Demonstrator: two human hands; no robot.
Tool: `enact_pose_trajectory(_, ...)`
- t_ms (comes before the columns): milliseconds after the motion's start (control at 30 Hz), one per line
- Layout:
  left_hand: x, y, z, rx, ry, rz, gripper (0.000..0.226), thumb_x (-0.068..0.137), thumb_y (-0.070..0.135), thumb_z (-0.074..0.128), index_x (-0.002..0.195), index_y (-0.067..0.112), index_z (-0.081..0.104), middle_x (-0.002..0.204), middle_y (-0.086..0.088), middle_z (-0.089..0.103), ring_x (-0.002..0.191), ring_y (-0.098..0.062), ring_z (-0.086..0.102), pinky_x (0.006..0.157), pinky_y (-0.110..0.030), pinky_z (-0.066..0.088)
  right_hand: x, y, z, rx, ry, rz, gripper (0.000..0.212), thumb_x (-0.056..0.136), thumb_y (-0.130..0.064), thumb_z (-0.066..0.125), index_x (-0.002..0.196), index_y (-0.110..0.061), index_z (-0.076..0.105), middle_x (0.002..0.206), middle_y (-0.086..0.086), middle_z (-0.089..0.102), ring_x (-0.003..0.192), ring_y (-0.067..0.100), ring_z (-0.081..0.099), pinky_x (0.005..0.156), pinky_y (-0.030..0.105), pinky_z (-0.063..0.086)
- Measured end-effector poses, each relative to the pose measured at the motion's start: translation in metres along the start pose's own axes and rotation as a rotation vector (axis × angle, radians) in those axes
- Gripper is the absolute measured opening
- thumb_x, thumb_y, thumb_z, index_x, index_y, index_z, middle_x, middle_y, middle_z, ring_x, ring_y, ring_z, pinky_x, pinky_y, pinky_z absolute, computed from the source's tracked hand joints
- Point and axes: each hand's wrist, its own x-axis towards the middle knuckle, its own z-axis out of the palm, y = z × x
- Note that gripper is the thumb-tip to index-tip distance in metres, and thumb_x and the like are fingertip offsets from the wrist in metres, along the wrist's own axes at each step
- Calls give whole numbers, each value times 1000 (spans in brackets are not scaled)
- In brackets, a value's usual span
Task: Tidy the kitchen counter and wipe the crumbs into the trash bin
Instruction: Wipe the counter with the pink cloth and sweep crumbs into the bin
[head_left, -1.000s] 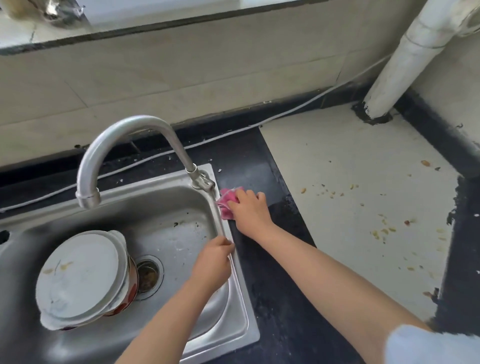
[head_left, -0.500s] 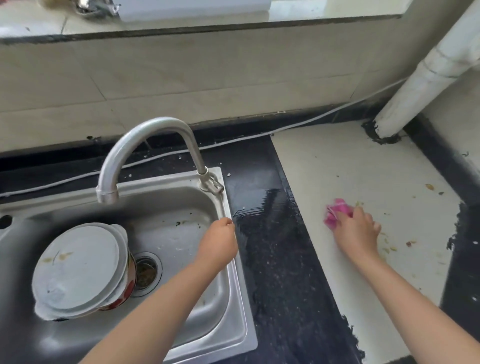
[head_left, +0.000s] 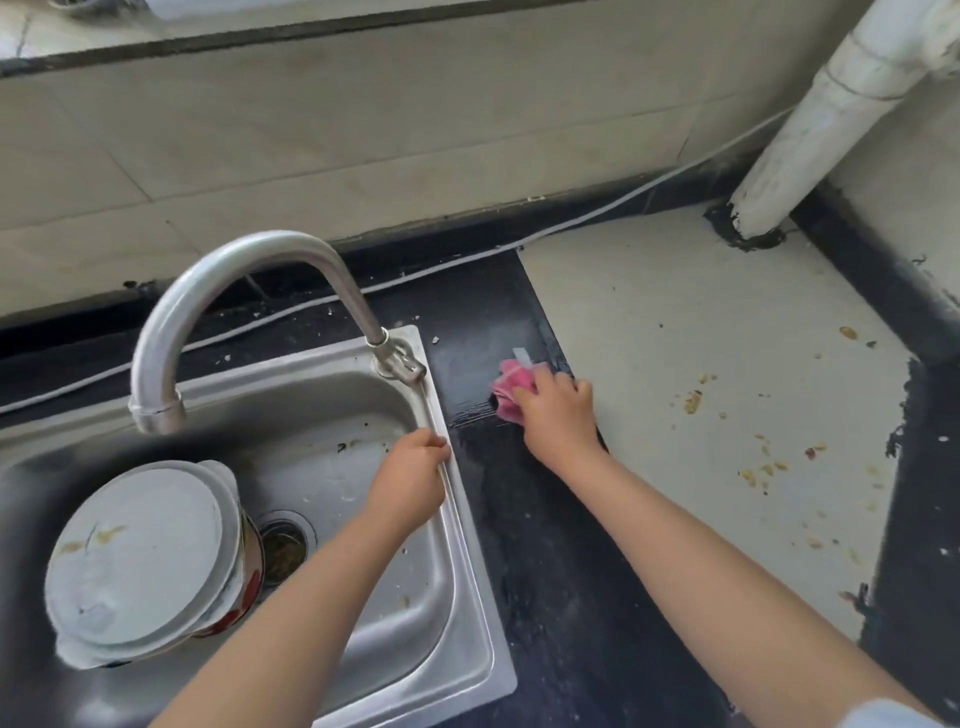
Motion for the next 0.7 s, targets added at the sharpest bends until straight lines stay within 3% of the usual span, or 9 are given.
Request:
enact_pose_trajectory(167, 3, -3, 1, 13, -19, 13, 37, 94, 2, 37, 120, 5, 63, 129, -6, 52, 124, -18, 45, 97, -27, 42, -54, 96, 2, 30, 91, 311, 34, 92, -17, 52, 125, -15, 56, 125, 16, 53, 114, 34, 47, 93, 37, 29)
enact_pose_trajectory(267, 3, -8, 2, 26, -29, 47, 35, 95, 4, 39, 120, 6, 63, 128, -6, 53, 124, -18, 45, 98, -28, 43, -69, 114, -5, 55, 83, 433, 32, 90, -21, 55, 122, -16, 59, 122, 17, 56, 113, 35, 49, 95, 39, 29)
enact_pose_trajectory(333, 3, -10, 1, 48, -36, 69, 36, 96, 6, 38, 123, 7, 62, 129, -4, 53, 125, -18, 45, 99, -28, 42, -56, 96, -10, 115, 132, 342, 28, 85, -21, 64, 112, -15, 67, 108, 18, 63, 100, 37, 56, 85, 40, 32)
enact_pose_trajectory(433, 3, -11, -3, 70, -61, 94, 37, 95, 4, 38, 125, 8, 60, 130, -3, 52, 125, -17, 45, 100, -26, 41, -14, 39, -14, 71, 228, 37, 23, 67, -15, 81, 90, -15, 75, 82, 12, 68, 70, 32, 63, 69, 33, 30)
enact_pose_trajectory(467, 3, -10, -4, 79, -73, 105, 38, 95, 2, 38, 127, 8, 58, 131, -3, 51, 125, -18, 45, 101, -26, 41, 0, 19, -18, 66, 235, -34, 24, 67, -13, 80, 90, -15, 75, 83, 11, 67, 71, 32, 63, 69, 33, 30)
enact_pose_trajectory(533, 4, -14, -4, 101, -95, 110, 42, 94, 0, 40, 131, 10, 54, 134, -1, 48, 125, -19, 45, 101, -29, 42, 33, -23, -24, 57, 206, -135, 27, 79, -9, 67, 106, -13, 68, 101, 13, 62, 91, 34, 58, 79, 37, 33)
enact_pose_trajectory(600, 5, -14, -5, 114, -118, 122, 45, 92, -3, 40, 133, 10, 52, 136, -1, 46, 125, -20, 45, 102, -30, 42, 59, -50, -26, 5, 156, -171, 33, 89, -11, 50, 122, -14, 56, 119, 10, 50, 110, 31, 46, 93, 38, 29)
enact_pose_trajectory(700, 4, -15, -5, 133, -140, 148, 49, 91, -7, 38, 135, 9, 49, 137, -3, 43, 125, -20, 44, 102, -28, 40, 86, -67, -21, -65, 44, -163, 37, 92, -13, 45, 128, -14, 49, 129, 10, 42, 120, 29, 38, 100, 41, 28)
